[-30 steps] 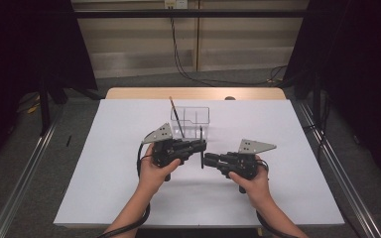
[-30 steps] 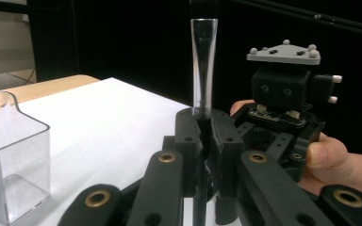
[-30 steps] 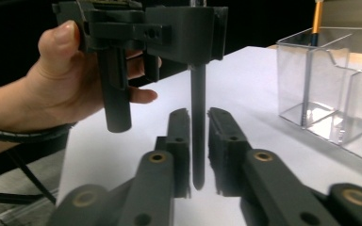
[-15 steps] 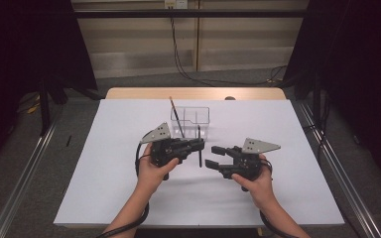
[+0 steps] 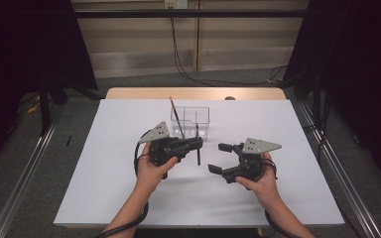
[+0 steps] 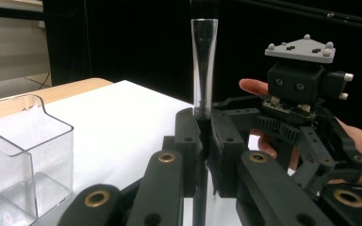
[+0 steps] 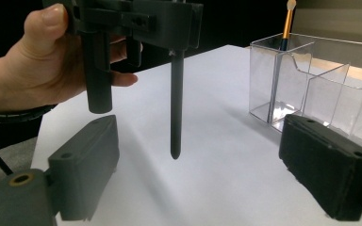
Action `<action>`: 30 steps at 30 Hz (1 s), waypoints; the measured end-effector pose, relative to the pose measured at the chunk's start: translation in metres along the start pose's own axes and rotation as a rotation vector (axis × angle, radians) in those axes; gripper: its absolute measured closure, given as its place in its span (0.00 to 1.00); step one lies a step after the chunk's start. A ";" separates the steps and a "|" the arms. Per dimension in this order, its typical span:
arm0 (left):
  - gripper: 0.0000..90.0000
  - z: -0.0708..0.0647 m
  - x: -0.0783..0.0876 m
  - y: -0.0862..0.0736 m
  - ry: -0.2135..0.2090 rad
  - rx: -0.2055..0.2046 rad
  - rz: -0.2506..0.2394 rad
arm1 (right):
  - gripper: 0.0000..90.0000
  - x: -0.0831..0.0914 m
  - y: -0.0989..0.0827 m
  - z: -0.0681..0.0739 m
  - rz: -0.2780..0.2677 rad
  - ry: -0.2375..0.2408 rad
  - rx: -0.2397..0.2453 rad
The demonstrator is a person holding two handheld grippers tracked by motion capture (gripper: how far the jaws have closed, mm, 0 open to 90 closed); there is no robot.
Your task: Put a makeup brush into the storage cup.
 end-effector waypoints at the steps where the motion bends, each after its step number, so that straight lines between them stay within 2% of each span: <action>1: 0.93 0.000 0.000 0.000 -0.001 0.001 0.000 | 0.11 0.001 0.000 -0.001 -0.001 -0.003 0.000; 12: 0.92 0.002 0.001 0.000 0.012 -0.006 0.002 | 0.06 0.016 0.001 -0.011 0.015 -0.036 0.009; 24: 0.93 0.002 0.001 0.001 0.019 -0.020 0.007 | 0.02 0.040 -0.002 -0.021 0.017 -0.045 0.013; 30: 0.93 0.002 0.000 0.000 0.021 -0.018 0.005 | 0.02 0.052 -0.006 -0.027 0.054 -0.073 0.033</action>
Point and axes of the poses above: each handheld gripper's, and its own axes: x roughly backward along the jaws, y roughly out of its top, z roughly to its left, the point moved 6 cm from there along -x, roughly forward along the jaws, and after that the axes turned 7 degrees about -z, right-handed, at the moved point
